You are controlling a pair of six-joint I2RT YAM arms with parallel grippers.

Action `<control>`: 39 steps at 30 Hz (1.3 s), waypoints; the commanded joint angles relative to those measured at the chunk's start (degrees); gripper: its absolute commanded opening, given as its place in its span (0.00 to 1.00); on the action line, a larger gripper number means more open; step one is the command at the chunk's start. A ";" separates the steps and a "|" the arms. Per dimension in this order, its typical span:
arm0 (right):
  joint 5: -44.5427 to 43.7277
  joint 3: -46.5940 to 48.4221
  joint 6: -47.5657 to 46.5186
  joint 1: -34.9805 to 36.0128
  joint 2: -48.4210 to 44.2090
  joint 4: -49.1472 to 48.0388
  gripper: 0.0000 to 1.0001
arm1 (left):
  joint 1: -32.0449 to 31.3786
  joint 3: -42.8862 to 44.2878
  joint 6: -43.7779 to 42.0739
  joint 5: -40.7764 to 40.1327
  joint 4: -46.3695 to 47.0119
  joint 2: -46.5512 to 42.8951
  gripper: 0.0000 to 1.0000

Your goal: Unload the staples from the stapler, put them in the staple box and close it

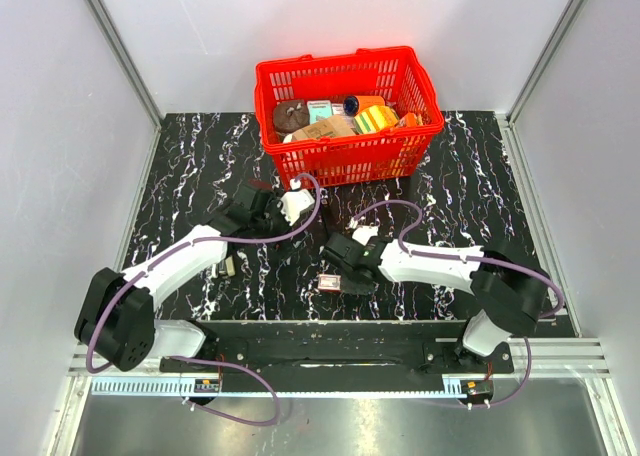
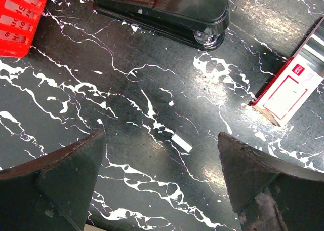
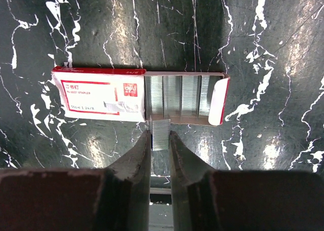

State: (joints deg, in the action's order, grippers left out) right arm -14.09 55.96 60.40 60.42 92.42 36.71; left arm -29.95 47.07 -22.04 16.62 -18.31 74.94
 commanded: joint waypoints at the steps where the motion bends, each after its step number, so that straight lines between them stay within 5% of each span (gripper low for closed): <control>1: -1.12 2.66 -0.46 -0.13 1.00 1.70 0.16 | -0.02 -0.75 -0.10 -0.01 2.22 -2.16 0.97; 32: 1.96 4.86 -3.63 -2.94 3.29 1.96 0.24 | -0.02 -0.57 -0.63 -0.27 1.61 -2.78 0.98; 39: 2.31 5.03 -3.62 -2.94 3.64 2.23 0.32 | -0.02 -0.31 -0.63 -0.27 1.26 -2.95 0.98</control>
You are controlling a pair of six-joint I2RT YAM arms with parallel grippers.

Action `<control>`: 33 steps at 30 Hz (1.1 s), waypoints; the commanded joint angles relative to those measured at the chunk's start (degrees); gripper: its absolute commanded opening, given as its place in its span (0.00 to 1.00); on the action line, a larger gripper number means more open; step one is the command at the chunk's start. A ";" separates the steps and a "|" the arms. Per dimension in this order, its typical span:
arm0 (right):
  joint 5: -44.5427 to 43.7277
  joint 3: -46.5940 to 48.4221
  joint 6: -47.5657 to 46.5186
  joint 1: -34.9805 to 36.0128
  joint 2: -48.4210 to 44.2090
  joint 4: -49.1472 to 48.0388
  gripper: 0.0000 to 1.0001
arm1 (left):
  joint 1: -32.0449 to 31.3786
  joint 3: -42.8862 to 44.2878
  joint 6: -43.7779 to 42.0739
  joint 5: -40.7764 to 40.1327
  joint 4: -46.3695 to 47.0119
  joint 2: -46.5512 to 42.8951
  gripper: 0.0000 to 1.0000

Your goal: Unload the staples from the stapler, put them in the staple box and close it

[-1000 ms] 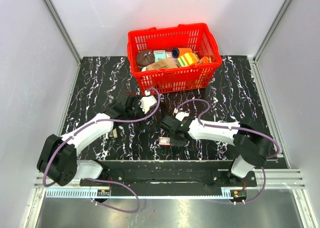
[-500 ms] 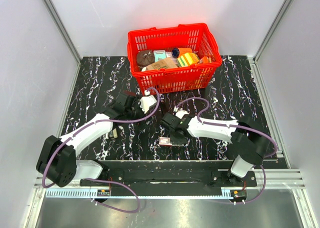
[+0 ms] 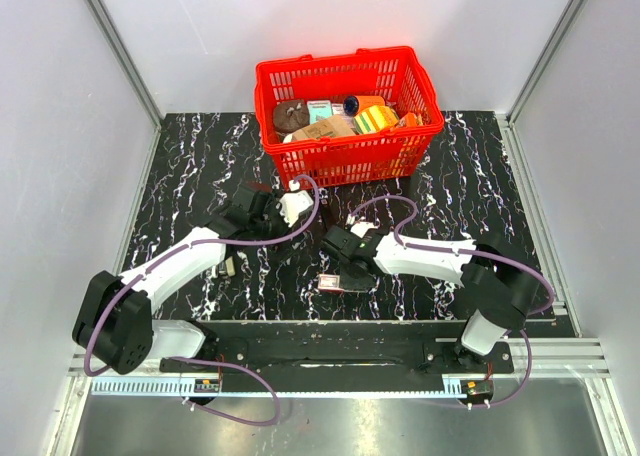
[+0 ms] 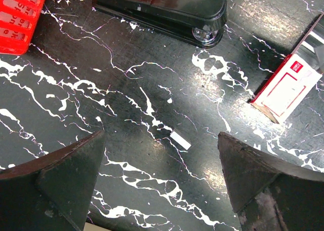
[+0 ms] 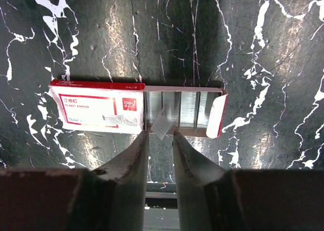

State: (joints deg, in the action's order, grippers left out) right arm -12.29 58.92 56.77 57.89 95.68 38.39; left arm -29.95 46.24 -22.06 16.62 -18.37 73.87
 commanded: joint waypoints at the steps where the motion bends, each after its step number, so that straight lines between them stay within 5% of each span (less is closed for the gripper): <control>1: 0.52 2.25 0.00 -0.41 0.65 0.54 0.32 | -0.02 0.52 -0.61 -0.19 1.23 -1.88 0.98; 33: -5.72 7.26 -2.02 -0.41 2.14 4.06 0.33 | -0.01 0.08 -1.49 0.08 0.44 -2.06 0.97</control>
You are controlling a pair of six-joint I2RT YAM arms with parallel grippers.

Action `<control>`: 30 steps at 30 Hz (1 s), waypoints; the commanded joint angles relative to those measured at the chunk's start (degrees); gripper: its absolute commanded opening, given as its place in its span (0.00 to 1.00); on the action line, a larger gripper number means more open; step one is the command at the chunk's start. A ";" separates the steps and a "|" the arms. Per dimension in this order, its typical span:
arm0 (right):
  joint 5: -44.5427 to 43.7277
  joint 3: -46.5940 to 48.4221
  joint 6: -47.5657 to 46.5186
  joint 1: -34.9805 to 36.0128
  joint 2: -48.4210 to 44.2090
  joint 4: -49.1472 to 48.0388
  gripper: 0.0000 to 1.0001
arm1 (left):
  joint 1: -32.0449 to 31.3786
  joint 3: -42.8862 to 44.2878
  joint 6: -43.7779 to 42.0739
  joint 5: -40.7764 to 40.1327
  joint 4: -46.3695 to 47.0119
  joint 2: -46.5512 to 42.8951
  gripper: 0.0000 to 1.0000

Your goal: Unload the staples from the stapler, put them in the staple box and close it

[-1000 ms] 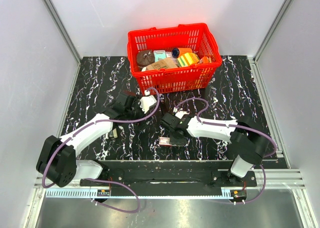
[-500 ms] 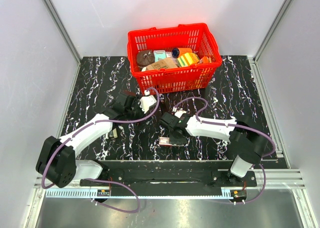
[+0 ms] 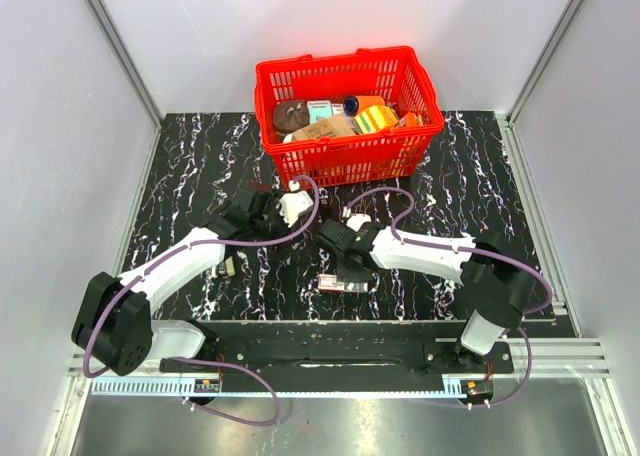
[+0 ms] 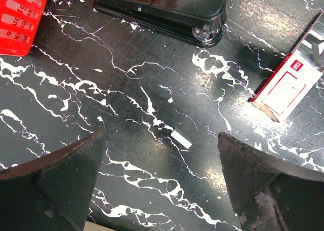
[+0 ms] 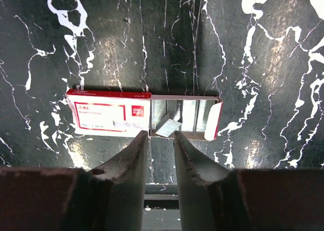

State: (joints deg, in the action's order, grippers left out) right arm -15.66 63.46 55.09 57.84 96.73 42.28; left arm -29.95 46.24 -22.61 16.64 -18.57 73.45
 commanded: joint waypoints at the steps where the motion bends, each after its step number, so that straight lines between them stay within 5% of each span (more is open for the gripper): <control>1: -2.36 2.81 -0.33 -0.36 1.44 0.17 0.33 | -0.02 0.08 -0.94 -0.03 0.64 -1.73 0.98; 14: -0.95 0.61 1.77 -0.36 -0.05 0.34 0.43 | -0.02 -0.01 -1.12 0.84 0.64 -1.29 0.98; 30: -1.83 -0.97 3.36 -0.54 1.45 -2.29 0.38 | -0.02 -0.01 -1.65 0.32 0.37 -1.29 0.97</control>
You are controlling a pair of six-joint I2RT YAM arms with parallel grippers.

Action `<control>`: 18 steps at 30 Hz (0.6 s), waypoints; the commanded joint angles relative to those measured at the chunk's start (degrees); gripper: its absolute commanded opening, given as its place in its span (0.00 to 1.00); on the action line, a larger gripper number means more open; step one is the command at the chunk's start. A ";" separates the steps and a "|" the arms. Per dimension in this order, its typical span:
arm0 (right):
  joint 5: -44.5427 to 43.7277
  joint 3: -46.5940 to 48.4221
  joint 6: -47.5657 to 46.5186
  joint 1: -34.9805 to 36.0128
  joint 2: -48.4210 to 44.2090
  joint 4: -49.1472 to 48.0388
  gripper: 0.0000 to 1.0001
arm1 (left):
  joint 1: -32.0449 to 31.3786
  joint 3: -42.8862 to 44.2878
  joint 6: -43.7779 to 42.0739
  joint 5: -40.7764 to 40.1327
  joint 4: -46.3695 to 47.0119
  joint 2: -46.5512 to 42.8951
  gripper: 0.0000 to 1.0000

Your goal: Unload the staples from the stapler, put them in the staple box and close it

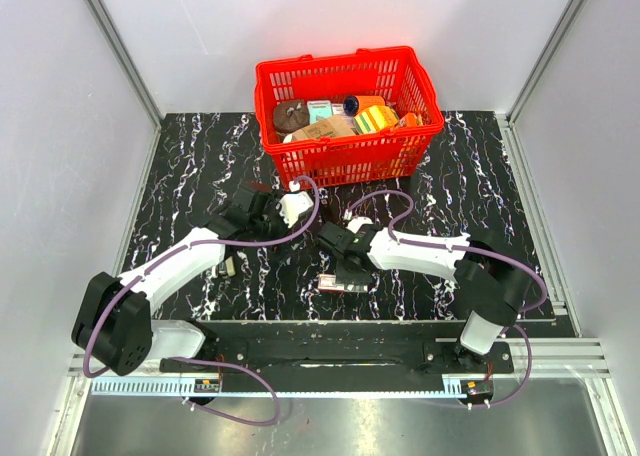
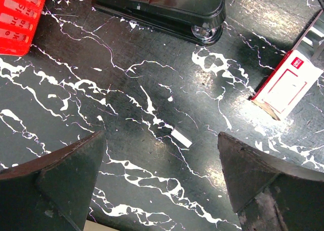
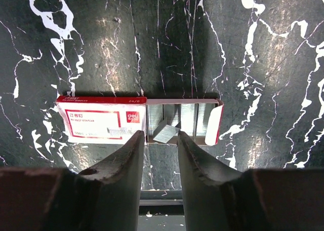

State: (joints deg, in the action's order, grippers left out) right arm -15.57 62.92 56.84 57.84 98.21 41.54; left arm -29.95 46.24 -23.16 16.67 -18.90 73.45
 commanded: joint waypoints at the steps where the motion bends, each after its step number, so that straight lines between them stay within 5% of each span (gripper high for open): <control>1: -2.00 -0.51 1.61 -0.63 0.13 -1.64 0.38 | 0.07 -0.01 -1.19 0.21 0.70 -1.21 0.97; 18: -1.39 -2.09 2.49 -0.89 0.31 -2.95 0.33 | 0.07 0.08 -1.19 0.21 0.61 -1.20 0.97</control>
State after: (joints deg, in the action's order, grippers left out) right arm -15.62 62.26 57.49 57.47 98.63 40.18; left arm -29.95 46.24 -23.81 16.67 -19.70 73.45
